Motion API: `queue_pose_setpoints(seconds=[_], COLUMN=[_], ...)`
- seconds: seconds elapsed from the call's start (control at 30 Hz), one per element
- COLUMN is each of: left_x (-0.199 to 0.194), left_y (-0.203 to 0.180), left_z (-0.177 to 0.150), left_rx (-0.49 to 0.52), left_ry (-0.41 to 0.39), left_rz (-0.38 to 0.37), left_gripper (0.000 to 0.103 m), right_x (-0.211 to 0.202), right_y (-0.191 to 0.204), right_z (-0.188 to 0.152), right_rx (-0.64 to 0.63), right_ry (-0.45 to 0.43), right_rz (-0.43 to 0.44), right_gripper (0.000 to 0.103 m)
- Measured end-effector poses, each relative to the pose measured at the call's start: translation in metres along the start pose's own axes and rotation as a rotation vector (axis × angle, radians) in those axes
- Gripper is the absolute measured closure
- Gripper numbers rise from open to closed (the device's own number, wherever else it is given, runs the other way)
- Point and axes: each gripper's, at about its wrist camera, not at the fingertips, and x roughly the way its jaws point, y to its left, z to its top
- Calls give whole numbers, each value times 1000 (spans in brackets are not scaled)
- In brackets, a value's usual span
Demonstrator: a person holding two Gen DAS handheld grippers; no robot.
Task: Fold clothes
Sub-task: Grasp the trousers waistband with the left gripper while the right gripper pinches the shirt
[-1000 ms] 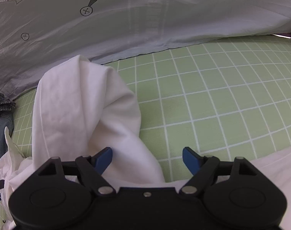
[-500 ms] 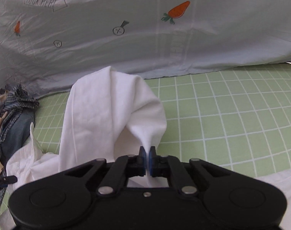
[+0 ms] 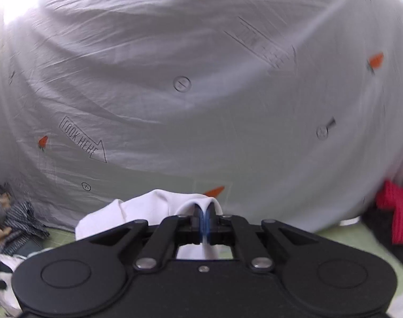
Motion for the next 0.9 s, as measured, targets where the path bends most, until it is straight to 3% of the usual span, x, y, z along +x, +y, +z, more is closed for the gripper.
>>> queue_pose_setpoints(seconds=[0.1,0.13,0.2,0.33,0.4,0.47,0.6,0.73,0.8,0.83,0.87,0.9], left_x=[12,14,20,24,29,33,39,44,47,48,49,50], left_y=[13,19,32,39,40,42,40,37,36,36,35,35], left_z=[-4,-6,-11,-23,-26,-26,-23,-25,-26,-27,-27,-27], left_rx=[-20,-34,-64,-53,-66,-94,-87,-68,-68,-66,-62,-57], left_ry=[32,47,79,110,129,138,147,168,172,171,171,170], left_rz=[46,45,44,44,53,63,88,110,119,124,130,135], left_gripper=[93,92,92,90,90,87,86,83,83,83,83,85], right_x=[24,33,47,63,72,83,105,123,131,133,134,134], right_y=[12,9,-1,-29,-38,-44,-50,-47,-44,-42,-39,-37], right_z=[-15,-25,-46,-80,-91,-103,-124,-140,-146,-147,-146,-146], right_rx=[-66,-36,47,135,165,192,314,471,528,534,526,502], right_ry=[121,177,272,407,450,492,569,626,650,652,648,645], right_rz=[51,57,42,-48,-47,-37,20,74,96,112,122,127], right_gripper=[96,79,67,63,62,51,48,29,30,39,61,77])
